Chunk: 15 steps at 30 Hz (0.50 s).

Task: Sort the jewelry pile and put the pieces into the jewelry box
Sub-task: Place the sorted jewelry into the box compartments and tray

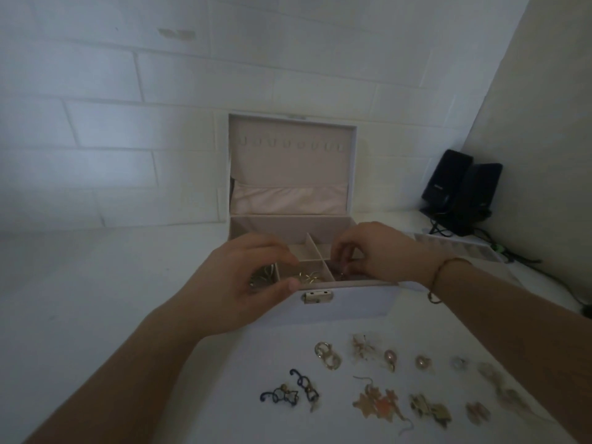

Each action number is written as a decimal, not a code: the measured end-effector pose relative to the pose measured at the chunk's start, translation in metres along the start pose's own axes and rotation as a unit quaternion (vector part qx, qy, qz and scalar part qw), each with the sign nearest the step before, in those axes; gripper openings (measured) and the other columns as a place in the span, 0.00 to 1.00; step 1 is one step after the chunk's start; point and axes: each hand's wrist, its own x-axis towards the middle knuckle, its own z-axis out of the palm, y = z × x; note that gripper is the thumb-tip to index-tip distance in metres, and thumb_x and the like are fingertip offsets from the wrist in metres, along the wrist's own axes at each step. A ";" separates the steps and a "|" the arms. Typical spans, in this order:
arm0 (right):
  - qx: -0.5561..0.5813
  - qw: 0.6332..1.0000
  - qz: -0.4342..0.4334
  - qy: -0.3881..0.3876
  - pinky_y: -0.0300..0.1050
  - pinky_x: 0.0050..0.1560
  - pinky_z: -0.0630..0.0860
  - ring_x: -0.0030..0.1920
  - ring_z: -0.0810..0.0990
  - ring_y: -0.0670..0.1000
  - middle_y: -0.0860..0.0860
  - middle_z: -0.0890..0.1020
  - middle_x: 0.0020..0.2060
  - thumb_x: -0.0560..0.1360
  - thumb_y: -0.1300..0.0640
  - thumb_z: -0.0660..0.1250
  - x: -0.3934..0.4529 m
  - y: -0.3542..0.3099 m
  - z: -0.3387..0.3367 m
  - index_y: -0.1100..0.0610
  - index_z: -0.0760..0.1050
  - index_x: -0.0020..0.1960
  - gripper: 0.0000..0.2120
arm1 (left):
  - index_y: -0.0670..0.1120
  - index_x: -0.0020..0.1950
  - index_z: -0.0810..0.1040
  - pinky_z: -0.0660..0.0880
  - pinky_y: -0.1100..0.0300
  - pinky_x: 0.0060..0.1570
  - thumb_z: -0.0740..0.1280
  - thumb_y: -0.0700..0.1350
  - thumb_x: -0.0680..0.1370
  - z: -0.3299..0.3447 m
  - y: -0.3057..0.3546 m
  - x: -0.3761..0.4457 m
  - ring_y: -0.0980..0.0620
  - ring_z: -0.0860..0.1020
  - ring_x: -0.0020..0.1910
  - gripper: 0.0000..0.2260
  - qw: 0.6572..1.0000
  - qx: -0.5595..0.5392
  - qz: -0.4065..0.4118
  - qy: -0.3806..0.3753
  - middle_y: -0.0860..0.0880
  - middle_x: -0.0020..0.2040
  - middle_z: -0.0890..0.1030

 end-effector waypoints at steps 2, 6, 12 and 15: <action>0.003 1.000 -0.002 0.006 0.34 0.43 0.70 0.38 0.77 0.35 0.39 0.82 0.36 0.69 0.59 0.72 0.000 0.000 -0.001 0.45 0.79 0.46 0.10 | 0.51 0.55 0.83 0.78 0.53 0.49 0.64 0.59 0.78 0.000 0.001 0.000 0.57 0.78 0.52 0.16 1.000 -0.001 0.007 0.001 0.57 0.52 0.80; 0.071 0.991 -0.009 0.113 0.32 0.43 0.72 0.39 0.78 0.42 0.43 0.84 0.40 0.71 0.61 0.72 -0.024 0.008 -0.023 0.52 0.81 0.48 0.08 | 0.51 0.54 0.83 0.78 0.55 0.49 0.65 0.59 0.77 -0.001 0.003 -0.001 0.60 0.78 0.52 0.15 1.000 -0.002 0.010 0.006 0.59 0.51 0.80; 0.077 0.964 0.091 0.238 0.23 0.40 0.70 0.41 0.78 0.35 0.39 0.83 0.37 0.72 0.61 0.71 -0.120 0.056 -0.058 0.49 0.80 0.47 0.08 | 0.53 0.53 0.83 0.76 0.62 0.51 0.64 0.61 0.76 -0.001 0.002 -0.001 0.64 0.77 0.53 0.17 1.000 -0.006 0.008 0.008 0.62 0.51 0.79; 0.066 0.965 0.162 0.195 0.34 0.44 0.75 0.42 0.80 0.38 0.35 0.82 0.42 0.73 0.63 0.70 -0.168 0.086 -0.052 0.42 0.78 0.45 0.15 | 0.53 0.53 0.83 0.75 0.63 0.51 0.64 0.62 0.76 -0.002 -0.001 -0.002 0.65 0.77 0.53 0.16 1.000 -0.002 0.002 0.016 0.64 0.52 0.78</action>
